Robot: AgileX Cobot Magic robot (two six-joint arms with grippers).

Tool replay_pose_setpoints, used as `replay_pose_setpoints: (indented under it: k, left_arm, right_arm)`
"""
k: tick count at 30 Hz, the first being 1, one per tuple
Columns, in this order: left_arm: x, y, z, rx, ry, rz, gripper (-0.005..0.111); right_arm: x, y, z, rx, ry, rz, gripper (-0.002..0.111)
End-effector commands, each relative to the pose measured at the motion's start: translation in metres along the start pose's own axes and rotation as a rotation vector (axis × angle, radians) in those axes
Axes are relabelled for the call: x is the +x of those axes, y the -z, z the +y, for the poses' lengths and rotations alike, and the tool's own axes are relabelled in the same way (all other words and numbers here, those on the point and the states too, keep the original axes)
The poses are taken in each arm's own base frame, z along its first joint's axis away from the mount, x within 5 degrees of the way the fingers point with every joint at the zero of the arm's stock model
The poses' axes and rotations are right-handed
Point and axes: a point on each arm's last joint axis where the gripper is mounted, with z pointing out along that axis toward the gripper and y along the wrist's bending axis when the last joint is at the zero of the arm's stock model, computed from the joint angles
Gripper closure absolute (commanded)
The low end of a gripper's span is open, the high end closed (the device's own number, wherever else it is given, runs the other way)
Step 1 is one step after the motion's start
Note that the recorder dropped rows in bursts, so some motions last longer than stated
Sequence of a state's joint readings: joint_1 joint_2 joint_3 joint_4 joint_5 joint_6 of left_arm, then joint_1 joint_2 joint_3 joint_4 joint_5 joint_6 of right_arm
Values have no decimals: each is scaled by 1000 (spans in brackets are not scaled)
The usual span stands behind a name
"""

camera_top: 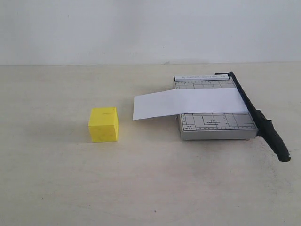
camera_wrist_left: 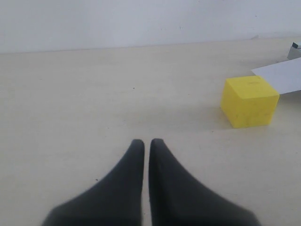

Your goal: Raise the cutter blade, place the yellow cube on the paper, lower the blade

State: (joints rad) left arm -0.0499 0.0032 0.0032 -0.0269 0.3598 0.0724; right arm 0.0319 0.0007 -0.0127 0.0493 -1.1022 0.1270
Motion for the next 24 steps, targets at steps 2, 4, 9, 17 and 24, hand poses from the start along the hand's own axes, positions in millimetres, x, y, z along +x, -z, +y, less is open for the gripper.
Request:
replay_pose_setpoints:
  k: [2, 4, 9, 17, 24]
  left_arm:
    - [-2, 1, 0, -1, 8, -19, 102]
    - [-3, 1, 0, -1, 8, -22, 102]
    - [-3, 1, 0, -1, 8, -22, 102]
    - [-3, 1, 0, -1, 8, -22, 102]
    - [-3, 1, 0, -1, 8, -22, 102]
  right_arm:
    - [1, -24, -4, 123, -348, 193, 108]
    - [1, -46, 4, 100, -276, 408, 108]
    - [22, -103, 4, 163, -85, 894, 108]
    - [85, -132, -9, 280, 28, 1418, 108]
    - [127, -130, -10, 341, -115, 1503, 108]
